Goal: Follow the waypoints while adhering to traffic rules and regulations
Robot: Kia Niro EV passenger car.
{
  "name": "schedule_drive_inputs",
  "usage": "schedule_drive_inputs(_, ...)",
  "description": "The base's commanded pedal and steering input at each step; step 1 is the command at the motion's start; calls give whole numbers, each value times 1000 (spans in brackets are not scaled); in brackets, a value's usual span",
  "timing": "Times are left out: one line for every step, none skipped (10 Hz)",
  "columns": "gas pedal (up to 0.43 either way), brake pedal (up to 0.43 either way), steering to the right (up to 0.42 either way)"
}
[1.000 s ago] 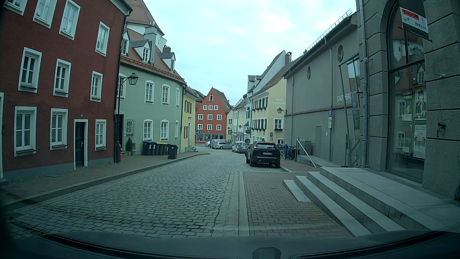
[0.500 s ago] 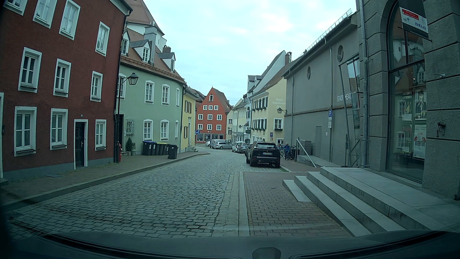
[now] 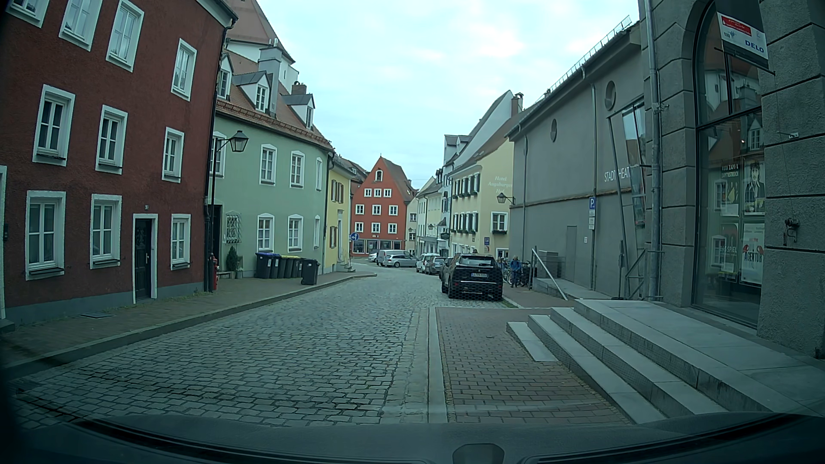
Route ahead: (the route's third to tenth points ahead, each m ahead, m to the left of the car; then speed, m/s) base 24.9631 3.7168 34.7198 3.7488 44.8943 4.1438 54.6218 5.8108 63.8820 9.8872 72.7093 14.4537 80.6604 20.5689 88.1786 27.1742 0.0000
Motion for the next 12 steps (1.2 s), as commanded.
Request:
schedule_drive_inputs(0,311,-217)
schedule_drive_inputs(0,311,-216)
schedule_drive_inputs(0,311,-217)
schedule_drive_inputs(0,311,-217)
schedule_drive_inputs(0,311,-217)
schedule_drive_inputs(0,311,-217)
schedule_drive_inputs(0,311,-217)
schedule_drive_inputs(0,311,-217)
schedule_drive_inputs(0,311,-217)
schedule_drive_inputs(0,311,-217)
schedule_drive_inputs(0,311,-217)
schedule_drive_inputs(0,311,-216)
